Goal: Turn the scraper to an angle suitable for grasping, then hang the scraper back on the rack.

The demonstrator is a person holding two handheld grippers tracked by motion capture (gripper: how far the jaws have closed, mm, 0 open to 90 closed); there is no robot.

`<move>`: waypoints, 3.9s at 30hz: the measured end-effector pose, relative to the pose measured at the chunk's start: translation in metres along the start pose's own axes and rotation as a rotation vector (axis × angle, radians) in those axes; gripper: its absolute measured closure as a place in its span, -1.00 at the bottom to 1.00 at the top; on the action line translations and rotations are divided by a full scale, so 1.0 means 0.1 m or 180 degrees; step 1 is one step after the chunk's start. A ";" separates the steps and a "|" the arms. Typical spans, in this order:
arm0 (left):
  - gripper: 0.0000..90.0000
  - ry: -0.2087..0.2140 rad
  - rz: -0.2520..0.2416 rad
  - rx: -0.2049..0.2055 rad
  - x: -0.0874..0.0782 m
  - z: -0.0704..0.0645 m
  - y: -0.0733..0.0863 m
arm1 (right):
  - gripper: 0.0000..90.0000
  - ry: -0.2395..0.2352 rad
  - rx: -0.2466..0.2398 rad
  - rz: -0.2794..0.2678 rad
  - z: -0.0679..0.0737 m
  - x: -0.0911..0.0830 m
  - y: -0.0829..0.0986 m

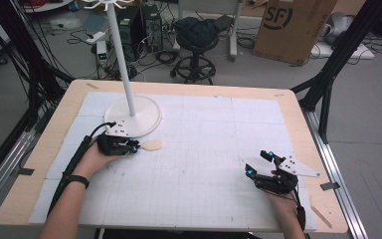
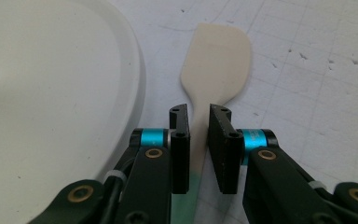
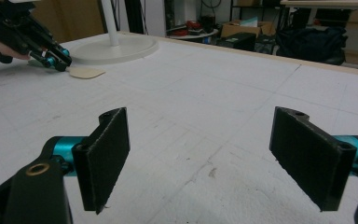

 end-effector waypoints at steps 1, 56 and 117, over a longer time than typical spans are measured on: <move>0.80 -0.0011 -0.0005 0.0000 0.00 -0.01 -0.01 | -0.57 0.0004 -0.0001 -0.0005 0.00 0.00 0.00; -0.48 0.0435 -0.0798 0.0183 0.15 -0.98 -1.29 | -0.57 0.0034 0.0111 -0.0058 -0.05 -0.02 -0.01; -0.62 -0.1054 -0.1724 -0.0917 -1.24 -0.12 0.52 | -0.36 -0.1200 -0.0671 0.1154 0.58 0.89 0.03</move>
Point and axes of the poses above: each handheld gripper's, and its own axes: x roughly forward along the jaws, y roughly out of its underside, z roughly to its left, the point moved 10 cm from there along x, roughly forward along the jaws, and after that the axes turned 3 degrees about -y, right-handed, at the moved point
